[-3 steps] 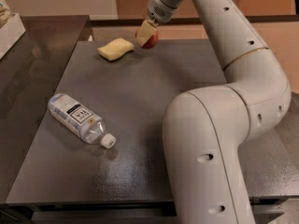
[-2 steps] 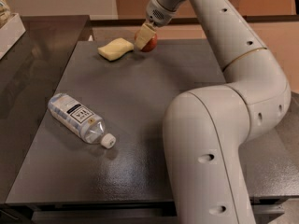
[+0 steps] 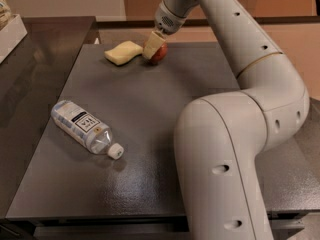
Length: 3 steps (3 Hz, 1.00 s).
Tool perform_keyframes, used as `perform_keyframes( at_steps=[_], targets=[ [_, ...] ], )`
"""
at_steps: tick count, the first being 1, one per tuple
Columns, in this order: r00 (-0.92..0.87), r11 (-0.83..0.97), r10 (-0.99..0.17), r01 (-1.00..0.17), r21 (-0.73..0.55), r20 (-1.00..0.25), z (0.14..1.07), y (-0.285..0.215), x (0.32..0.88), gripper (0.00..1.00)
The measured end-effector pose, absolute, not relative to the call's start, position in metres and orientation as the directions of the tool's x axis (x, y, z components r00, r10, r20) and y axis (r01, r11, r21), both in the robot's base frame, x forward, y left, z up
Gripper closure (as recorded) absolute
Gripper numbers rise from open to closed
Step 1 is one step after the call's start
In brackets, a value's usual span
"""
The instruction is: Move apple near sponge
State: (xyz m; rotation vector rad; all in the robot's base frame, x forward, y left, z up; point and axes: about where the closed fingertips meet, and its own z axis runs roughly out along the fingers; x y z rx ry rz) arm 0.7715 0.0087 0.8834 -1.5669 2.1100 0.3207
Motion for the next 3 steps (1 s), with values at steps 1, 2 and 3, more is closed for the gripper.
perform_keyframes(
  at_steps=[1, 2, 3],
  targets=[
    [-0.219, 0.301, -0.832, -0.950, -0.084, -0.510, 0.8783, 0.0112, 0.7676, 0.82],
    [-0.213, 0.286, -0.840, -0.956, -0.073, -0.499, 0.8731, 0.0126, 0.7643, 0.59],
    [-0.213, 0.285, -0.839, -0.956, -0.072, -0.500, 0.8698, 0.0154, 0.7662, 0.35]
  ],
)
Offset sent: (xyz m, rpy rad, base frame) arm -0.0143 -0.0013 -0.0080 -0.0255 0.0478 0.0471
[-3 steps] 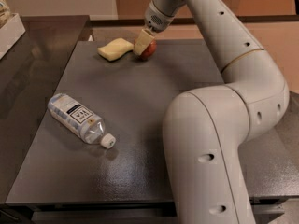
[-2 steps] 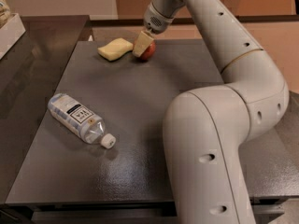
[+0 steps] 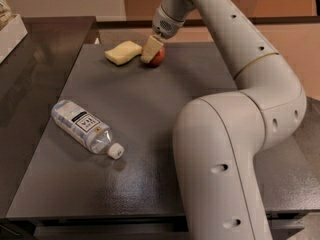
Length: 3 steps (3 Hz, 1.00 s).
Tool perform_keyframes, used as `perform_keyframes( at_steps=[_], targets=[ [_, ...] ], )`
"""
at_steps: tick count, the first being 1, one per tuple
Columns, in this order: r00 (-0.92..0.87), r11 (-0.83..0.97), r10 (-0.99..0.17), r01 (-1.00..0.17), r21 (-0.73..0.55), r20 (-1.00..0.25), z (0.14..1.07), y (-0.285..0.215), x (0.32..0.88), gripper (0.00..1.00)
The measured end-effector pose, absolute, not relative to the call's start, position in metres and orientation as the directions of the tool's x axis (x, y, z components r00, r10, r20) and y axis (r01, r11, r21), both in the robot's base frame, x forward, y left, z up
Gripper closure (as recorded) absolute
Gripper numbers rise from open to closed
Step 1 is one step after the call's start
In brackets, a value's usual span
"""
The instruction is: Move apple near sponge
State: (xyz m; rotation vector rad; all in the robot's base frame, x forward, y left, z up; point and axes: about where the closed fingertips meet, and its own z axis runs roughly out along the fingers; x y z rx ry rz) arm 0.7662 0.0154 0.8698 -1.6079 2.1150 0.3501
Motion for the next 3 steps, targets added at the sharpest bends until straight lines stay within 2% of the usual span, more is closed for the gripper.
perform_keyframes(
  at_steps=[1, 2, 3],
  targets=[
    [-0.213, 0.284, -0.839, -0.956, -0.071, -0.501, 0.8666, 0.0180, 0.7677, 0.13],
    [-0.212, 0.283, -0.839, -0.957, -0.069, -0.502, 0.8633, 0.0206, 0.7691, 0.00],
    [-0.212, 0.283, -0.839, -0.957, -0.069, -0.502, 0.8632, 0.0206, 0.7691, 0.00]
  ],
)
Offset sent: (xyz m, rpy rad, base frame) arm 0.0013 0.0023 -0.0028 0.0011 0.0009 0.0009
